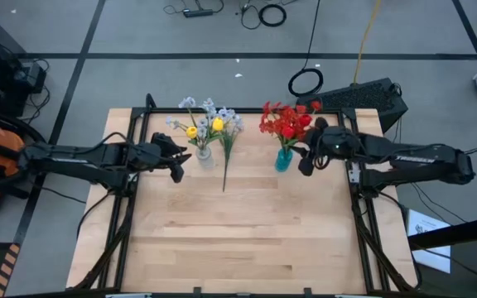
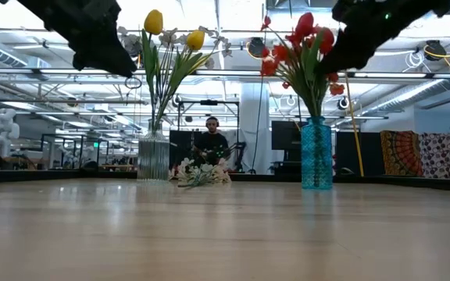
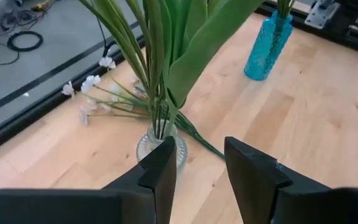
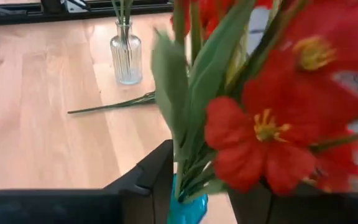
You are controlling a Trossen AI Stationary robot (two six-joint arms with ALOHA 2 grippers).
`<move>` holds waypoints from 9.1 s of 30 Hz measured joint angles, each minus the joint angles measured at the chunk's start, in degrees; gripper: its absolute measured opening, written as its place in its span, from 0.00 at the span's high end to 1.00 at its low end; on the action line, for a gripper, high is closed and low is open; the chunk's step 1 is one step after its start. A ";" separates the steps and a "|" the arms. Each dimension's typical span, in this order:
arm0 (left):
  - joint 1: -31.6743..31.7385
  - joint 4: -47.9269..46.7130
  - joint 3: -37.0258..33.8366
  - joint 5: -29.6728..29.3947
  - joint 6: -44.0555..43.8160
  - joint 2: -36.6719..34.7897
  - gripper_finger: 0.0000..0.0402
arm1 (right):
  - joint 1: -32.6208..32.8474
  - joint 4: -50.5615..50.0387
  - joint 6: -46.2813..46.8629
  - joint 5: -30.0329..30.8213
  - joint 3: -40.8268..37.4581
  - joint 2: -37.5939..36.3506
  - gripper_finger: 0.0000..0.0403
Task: Sort flowers into vase by color
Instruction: Put the red flowers into the blue crystal vase, then put the white flowers into the transparent crystal vase
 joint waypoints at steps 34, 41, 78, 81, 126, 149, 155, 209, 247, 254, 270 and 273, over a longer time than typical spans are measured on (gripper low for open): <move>-0.60 1.43 22.96 12.06 -34.42 46.19 0.75 | 0.04 -35.59 27.76 -1.97 13.56 -8.35 0.71; 2.79 1.14 23.98 20.87 -37.44 54.02 0.75 | 0.04 -35.68 29.25 -1.96 13.56 -8.35 0.71; -0.84 -5.18 24.17 24.48 -35.48 61.07 0.99 | 0.07 -35.64 30.30 -1.68 13.56 -8.32 0.71; -4.05 -10.86 24.15 28.45 -35.68 60.42 0.99 | 0.07 -35.64 30.30 -1.67 13.56 -8.31 0.71; -4.09 -12.94 23.89 30.40 -20.42 55.20 0.63 | 0.09 -36.47 30.17 -1.63 13.56 -8.29 0.71; -6.64 -9.30 24.20 27.29 -19.21 60.61 0.85 | 0.07 -36.42 29.25 -1.41 13.56 -8.27 0.71; -5.82 -10.67 26.43 29.94 -8.19 60.82 0.97 | 0.07 -36.42 29.36 -1.41 13.56 -8.27 0.71; -0.59 48.70 -3.78 14.26 41.15 7.29 0.98 | 0.09 -52.79 41.04 0.20 13.54 -6.85 0.71; 2.34 52.40 -3.78 3.57 40.80 13.78 0.98 | 0.11 -51.74 38.67 -0.10 13.54 -6.80 0.71; 2.40 52.07 -3.78 1.22 41.13 13.76 0.98 | 0.10 -51.75 39.52 -0.17 13.54 -6.80 0.71; 2.38 65.99 -12.81 -3.08 39.00 13.73 0.98 | 0.11 -51.72 39.68 -0.17 13.54 -6.82 0.71; 2.47 66.13 -13.92 -4.52 37.09 13.73 0.98 | 0.11 -50.92 39.68 -0.17 13.54 -6.82 0.71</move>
